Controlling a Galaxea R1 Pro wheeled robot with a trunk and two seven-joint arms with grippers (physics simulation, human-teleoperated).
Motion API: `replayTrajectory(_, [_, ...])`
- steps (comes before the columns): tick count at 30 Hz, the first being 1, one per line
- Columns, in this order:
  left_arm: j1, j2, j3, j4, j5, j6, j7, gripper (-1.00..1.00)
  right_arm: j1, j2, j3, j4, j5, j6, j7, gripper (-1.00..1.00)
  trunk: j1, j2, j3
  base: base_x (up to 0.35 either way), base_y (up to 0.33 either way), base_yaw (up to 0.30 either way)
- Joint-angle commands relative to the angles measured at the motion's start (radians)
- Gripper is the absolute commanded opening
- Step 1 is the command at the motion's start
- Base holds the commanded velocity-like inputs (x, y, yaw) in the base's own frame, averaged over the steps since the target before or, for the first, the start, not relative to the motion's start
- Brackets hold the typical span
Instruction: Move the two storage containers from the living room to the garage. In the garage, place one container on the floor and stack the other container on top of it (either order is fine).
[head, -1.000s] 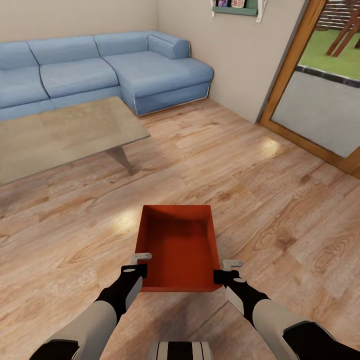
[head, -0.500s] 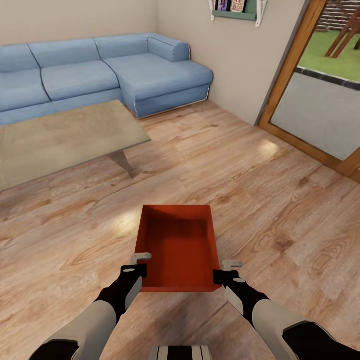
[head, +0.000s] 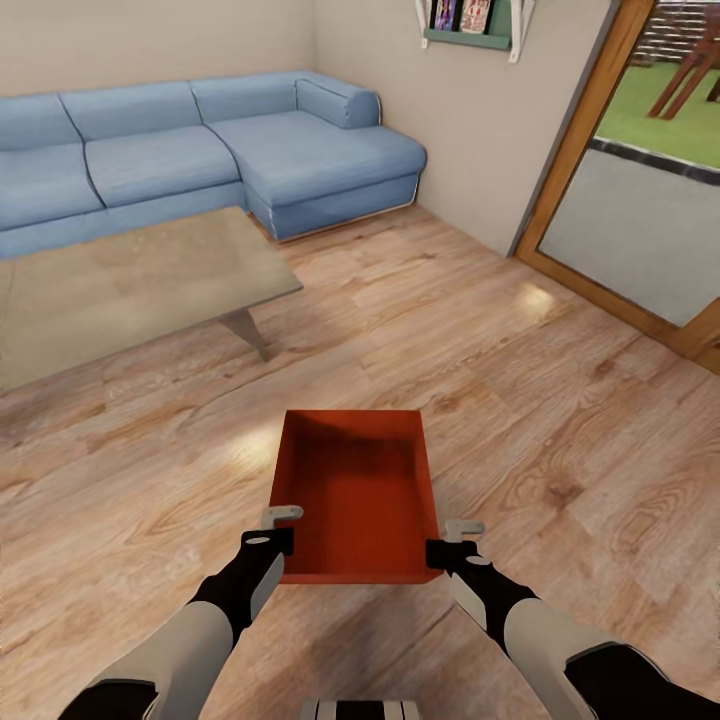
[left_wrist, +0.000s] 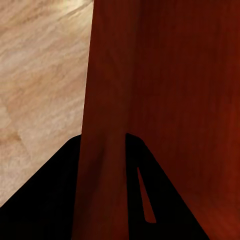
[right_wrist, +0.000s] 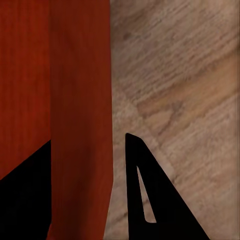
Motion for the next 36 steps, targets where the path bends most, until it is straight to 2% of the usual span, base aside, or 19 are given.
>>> replayTrajectory(1, [0.0, -0.001, 0.005, -0.003, -0.002, 0.005, 0.006, -1.0, 0.0, 0.004, 0.015, 0.001, -0.018, -0.002, -0.002, -1.0, -0.004, 0.007, 0.003, 0.0, 0.0, 0.0])
replayTrajectory(36, [0.0, -0.001, 0.008, -0.002, -0.001, 0.006, 0.005, -1.0, 0.0, 0.002, 0.014, 0.001, -0.017, -0.007, -0.002, -1.0, -0.138, 0.252, 0.112, 0.0, 0.0, 0.0])
